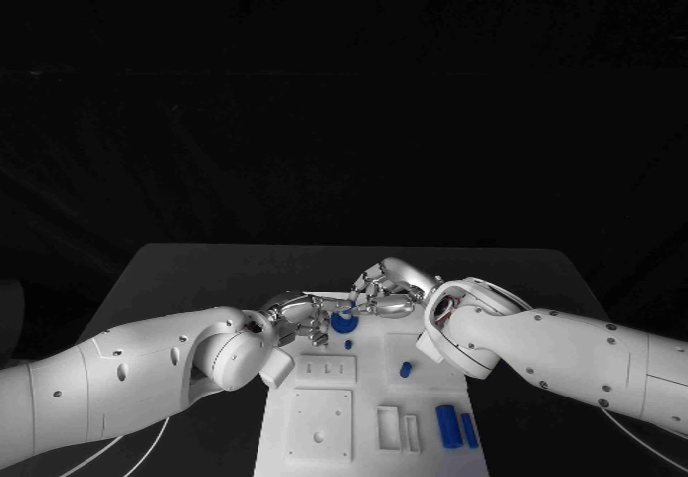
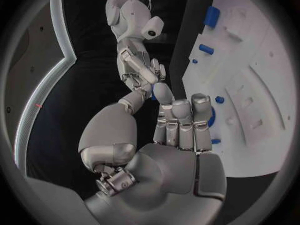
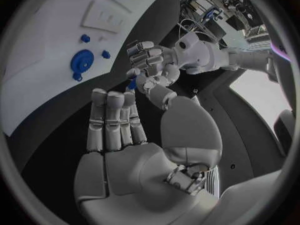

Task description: Assemble the parts on the task board

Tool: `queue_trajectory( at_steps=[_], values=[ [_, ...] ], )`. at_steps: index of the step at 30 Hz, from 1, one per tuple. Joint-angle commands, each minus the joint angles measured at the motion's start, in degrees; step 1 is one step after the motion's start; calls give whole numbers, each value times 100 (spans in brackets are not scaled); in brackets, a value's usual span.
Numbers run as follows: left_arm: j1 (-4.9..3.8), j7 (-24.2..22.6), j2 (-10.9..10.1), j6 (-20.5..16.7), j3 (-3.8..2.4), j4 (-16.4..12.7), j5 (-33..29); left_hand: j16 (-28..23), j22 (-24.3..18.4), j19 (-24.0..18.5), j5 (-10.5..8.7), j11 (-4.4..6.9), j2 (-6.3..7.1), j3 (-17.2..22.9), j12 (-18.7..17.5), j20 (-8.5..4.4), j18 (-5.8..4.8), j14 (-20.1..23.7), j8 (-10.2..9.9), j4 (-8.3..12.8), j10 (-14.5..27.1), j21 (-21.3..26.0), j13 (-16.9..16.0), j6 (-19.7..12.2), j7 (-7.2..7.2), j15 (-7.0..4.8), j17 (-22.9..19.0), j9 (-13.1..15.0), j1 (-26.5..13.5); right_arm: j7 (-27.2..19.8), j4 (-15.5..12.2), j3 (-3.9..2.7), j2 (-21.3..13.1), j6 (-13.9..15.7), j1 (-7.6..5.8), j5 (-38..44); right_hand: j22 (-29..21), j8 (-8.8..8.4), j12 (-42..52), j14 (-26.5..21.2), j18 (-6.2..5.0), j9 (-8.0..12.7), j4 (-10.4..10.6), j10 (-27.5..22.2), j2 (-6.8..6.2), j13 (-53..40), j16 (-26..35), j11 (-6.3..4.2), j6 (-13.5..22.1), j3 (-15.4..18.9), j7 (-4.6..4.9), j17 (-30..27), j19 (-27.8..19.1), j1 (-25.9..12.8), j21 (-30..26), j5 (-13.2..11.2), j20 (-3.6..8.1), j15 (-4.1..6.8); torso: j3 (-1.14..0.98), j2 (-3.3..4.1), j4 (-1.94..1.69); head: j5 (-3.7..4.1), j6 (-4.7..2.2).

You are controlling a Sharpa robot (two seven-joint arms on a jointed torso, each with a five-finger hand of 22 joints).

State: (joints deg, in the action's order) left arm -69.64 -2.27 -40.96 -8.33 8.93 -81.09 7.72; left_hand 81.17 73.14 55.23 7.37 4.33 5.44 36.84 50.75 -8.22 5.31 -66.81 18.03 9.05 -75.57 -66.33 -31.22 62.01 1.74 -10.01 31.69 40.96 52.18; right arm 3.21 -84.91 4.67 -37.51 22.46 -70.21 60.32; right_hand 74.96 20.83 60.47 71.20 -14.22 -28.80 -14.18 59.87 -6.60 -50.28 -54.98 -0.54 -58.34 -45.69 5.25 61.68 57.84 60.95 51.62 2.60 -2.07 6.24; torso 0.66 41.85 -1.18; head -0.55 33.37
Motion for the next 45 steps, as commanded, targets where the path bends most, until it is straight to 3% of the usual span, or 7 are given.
queue_trajectory(
  at_steps=[1, 18, 24, 27, 29, 32, 45],
  values=[
    [0, 1, 1, 121, 0, 14, -42, 35, 11, -48, 22, -1, -162, -17, 35, -654, -2, 41, 46, 58, 51, 16, -10, 15, 36, -36, 9, 24, 46, -141, -4, -4, -5, -197, -1, -13, 110, 22, 33, -15, -78, -110, -40, -11, 55, -10, -22, -22, -69, -1, 19, 9, -28, 7, 32, 19, 10, 30, 0, 1, -2, 5, 6],
    [-1, 150, 16, 442, 0, 55, -78, 44, 31, -100, -53, -6, -234, -176, 9, -655, -22, 77, 25, -263, 78, 40, 14, 29, 39, -30, -3, 21, -614, -190, 29, -4, 22, -275, 0, -23, 109, 22, 33, -40, -78, -133, -70, -27, 86, -25, -20, -19, -57, 15, 22, 19, -52, -14, 35, 19, 3, 26, 7, 1, -4, 2, 31],
    [-1, 138, 21, 490, 0, 58, -90, 60, 54, -137, -24, -15, -536, -162, -11, -658, -24, 99, 17, -311, 84, 38, 28, 30, 46, -22, 0, 23, -815, -184, 56, -4, 37, -285, 0, -23, 108, 20, 32, -45, -78, -138, -76, -32, 93, -28, -19, -17, -52, 16, 24, 21, -57, -17, 35, 19, 1, 24, 6, 0, -3, 1, 36],
    [-1, 119, 22, 525, 0, 58, -95, 70, 75, -161, 57, -18, -755, -116, -14, -661, -22, 113, 15, -177, 88, 26, 29, 26, 49, -19, 4, 28, -808, -180, 67, -4, 44, -300, 1, -23, 107, 18, 31, -50, -78, -141, -80, -37, 97, -30, -18, -16, -47, 16, 25, 22, -62, -19, 34, 19, 0, 23, 7, -2, -5, 0, 44],
    [-1, 115, 22, 528, 0, 57, -95, 81, 96, -180, 250, -22, -906, -73, -15, -659, -28, 126, 15, 30, 93, 12, 29, 26, 57, -13, 8, 35, -792, -175, 67, -4, 45, -304, 1, -23, 107, 17, 30, -53, -78, -143, -82, -40, 100, -31, -17, -15, -44, 16, 26, 22, -65, -20, 33, 19, -1, 22, 7, -2, -4, -3, 44],
    [-1, 101, 22, 529, 1, 57, -84, 90, 109, -185, 317, -30, -1031, -32, -27, -655, -35, 136, 14, 219, 107, 2, 35, 29, 59, -8, 9, 40, -805, -162, 71, -4, 44, -319, 2, -22, 106, 15, 28, -58, -78, -146, -85, -45, 103, -33, -15, -13, -39, 16, 28, 23, -70, -22, 33, 19, -2, 21, 5, -1, -5, -6, 44],
    [0, -29, 15, 487, 1, 61, 50, 103, 104, -152, 147, -34, -1100, 89, -50, -660, -37, 130, 10, 386, 104, 5, 51, 51, 62, -5, 2, 43, -731, -140, 94, -4, 24, -367, 8, -22, 105, 9, 23, -71, -78, -154, -94, -58, 101, -38, -11, -9, -25, 11, 32, 25, -83, -22, 31, 20, -7, 16, 4, 0, -2, -7, 51]
  ],
)
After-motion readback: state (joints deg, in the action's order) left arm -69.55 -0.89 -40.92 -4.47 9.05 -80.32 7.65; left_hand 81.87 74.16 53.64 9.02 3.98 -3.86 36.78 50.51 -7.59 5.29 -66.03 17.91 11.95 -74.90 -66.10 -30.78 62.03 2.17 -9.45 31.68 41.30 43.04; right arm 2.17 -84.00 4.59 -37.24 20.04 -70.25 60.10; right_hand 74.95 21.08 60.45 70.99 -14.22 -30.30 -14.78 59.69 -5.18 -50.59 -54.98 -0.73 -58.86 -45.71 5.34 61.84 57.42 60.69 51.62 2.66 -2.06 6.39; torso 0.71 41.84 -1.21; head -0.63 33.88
